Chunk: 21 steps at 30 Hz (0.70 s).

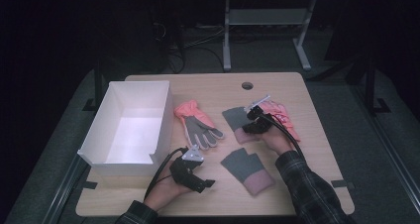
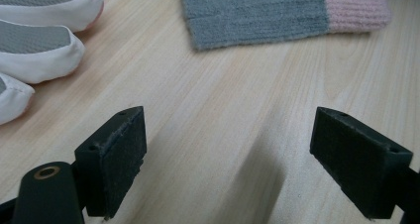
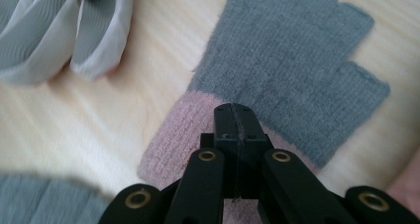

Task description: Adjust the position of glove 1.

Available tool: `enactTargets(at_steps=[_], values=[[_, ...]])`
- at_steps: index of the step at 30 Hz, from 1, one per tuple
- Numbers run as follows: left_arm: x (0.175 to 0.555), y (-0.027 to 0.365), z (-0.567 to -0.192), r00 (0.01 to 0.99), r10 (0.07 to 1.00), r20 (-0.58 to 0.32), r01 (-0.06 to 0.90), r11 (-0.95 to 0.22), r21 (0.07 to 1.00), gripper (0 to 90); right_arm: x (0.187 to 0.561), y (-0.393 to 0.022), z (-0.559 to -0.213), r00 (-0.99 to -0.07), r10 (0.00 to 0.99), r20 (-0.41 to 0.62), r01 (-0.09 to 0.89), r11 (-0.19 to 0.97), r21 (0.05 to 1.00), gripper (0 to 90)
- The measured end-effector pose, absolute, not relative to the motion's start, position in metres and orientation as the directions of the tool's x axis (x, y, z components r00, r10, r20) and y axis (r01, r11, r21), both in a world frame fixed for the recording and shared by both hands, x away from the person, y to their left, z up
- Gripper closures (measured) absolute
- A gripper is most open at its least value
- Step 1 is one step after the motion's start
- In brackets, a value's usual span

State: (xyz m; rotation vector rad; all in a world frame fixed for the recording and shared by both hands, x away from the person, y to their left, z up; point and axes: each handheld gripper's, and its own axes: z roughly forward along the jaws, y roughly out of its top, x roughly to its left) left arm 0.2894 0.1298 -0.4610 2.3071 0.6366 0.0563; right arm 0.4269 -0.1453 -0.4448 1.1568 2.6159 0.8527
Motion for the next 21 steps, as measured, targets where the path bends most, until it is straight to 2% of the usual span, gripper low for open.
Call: enactTargets(at_steps=[11, 17, 21], values=[[0.290, 0.131, -0.462, 0.870, 0.471, -0.147, 0.439, -0.602, 0.666, 14.0, 0.405, -0.170, -0.444, -0.692, 0.716, 0.088, 0.628, 0.537, 0.563, 88.9], [0.290, 0.130, -0.462, 0.868, 0.473, -0.151, 0.443, -0.602, 0.665, 14.0, 0.407, -0.171, -0.440, -0.643, 0.754, 0.132, 0.662, 0.461, 0.591, 71.8], [0.291, 0.131, -0.462, 0.872, 0.467, -0.144, 0.436, -0.611, 0.660, 14.0, 0.414, -0.167, -0.444, -0.589, 0.792, 0.160, 0.703, 0.404, 0.586, 65.8]])
